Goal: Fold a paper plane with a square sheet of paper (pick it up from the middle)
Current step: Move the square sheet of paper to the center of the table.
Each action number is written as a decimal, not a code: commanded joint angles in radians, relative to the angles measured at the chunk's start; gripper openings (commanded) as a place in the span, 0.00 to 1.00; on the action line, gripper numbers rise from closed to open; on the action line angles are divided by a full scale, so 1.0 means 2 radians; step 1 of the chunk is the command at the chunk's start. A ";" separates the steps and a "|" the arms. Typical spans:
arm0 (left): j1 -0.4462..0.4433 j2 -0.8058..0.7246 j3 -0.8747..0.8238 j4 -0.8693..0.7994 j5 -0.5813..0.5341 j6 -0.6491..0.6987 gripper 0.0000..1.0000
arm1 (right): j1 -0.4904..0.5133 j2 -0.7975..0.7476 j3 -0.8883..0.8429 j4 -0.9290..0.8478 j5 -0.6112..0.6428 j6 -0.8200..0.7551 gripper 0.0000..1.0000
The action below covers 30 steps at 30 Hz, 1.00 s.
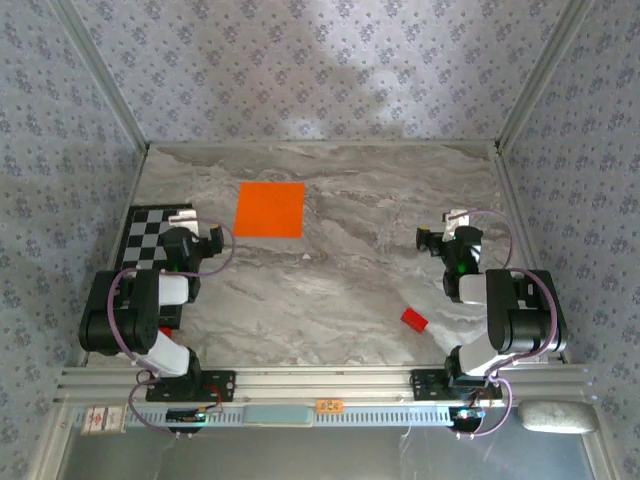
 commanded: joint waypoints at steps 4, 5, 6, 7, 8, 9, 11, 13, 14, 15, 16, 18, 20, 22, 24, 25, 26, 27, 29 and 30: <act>-0.002 0.004 0.009 0.007 -0.004 -0.002 1.00 | -0.002 0.004 0.009 -0.004 -0.005 0.003 1.00; -0.002 0.004 0.009 0.007 -0.004 -0.002 1.00 | -0.002 0.004 0.009 -0.004 -0.005 0.003 1.00; -0.002 0.003 0.009 0.007 -0.004 -0.002 1.00 | -0.002 0.005 0.009 -0.004 -0.006 0.003 1.00; -0.001 0.003 0.009 0.008 -0.004 -0.002 1.00 | -0.002 0.004 0.010 -0.004 -0.005 0.003 1.00; -0.001 0.003 0.008 0.007 -0.004 -0.001 1.00 | -0.002 0.004 0.009 -0.004 -0.005 0.003 1.00; -0.001 0.003 0.009 0.007 -0.004 -0.002 1.00 | -0.002 0.004 0.009 -0.004 -0.005 0.003 1.00; -0.001 0.003 0.008 0.007 -0.004 -0.001 1.00 | -0.002 0.004 0.009 -0.004 -0.006 0.003 1.00; -0.001 0.003 0.009 0.007 -0.004 -0.002 1.00 | -0.002 0.004 0.009 -0.004 -0.006 0.003 1.00; -0.001 0.003 0.009 0.007 -0.004 -0.001 1.00 | -0.002 0.004 0.009 -0.004 -0.006 0.003 1.00; -0.001 0.003 0.009 0.007 -0.004 -0.001 1.00 | -0.003 0.004 0.009 -0.004 -0.006 0.003 1.00; -0.001 0.003 0.009 0.007 -0.004 -0.002 1.00 | -0.002 0.004 0.009 -0.004 -0.007 0.003 1.00; -0.001 0.004 0.009 0.007 -0.004 -0.001 1.00 | -0.003 0.004 0.009 -0.004 -0.008 0.004 1.00; -0.001 0.003 0.009 0.007 -0.004 -0.001 1.00 | -0.004 0.004 0.009 -0.004 -0.009 0.004 1.00; -0.001 0.004 0.009 0.006 -0.004 -0.001 1.00 | -0.005 0.004 0.009 -0.004 -0.009 0.005 1.00; -0.001 0.004 0.009 0.006 -0.004 -0.001 1.00 | -0.004 0.004 0.009 -0.004 -0.009 0.004 1.00; -0.001 0.003 0.009 0.007 -0.003 -0.002 1.00 | -0.004 0.004 0.009 -0.003 -0.009 0.004 1.00; -0.001 0.003 0.009 0.007 -0.003 -0.001 1.00 | -0.003 0.004 0.009 -0.003 -0.009 0.004 1.00; -0.001 0.003 0.008 0.008 -0.003 -0.002 1.00 | -0.003 0.004 0.009 -0.003 -0.008 0.003 1.00; -0.001 0.003 0.007 0.010 -0.003 -0.001 1.00 | -0.003 0.003 0.007 0.000 -0.007 0.003 1.00; -0.001 0.001 0.007 0.009 0.002 0.000 1.00 | -0.004 0.001 0.004 0.004 -0.010 0.003 1.00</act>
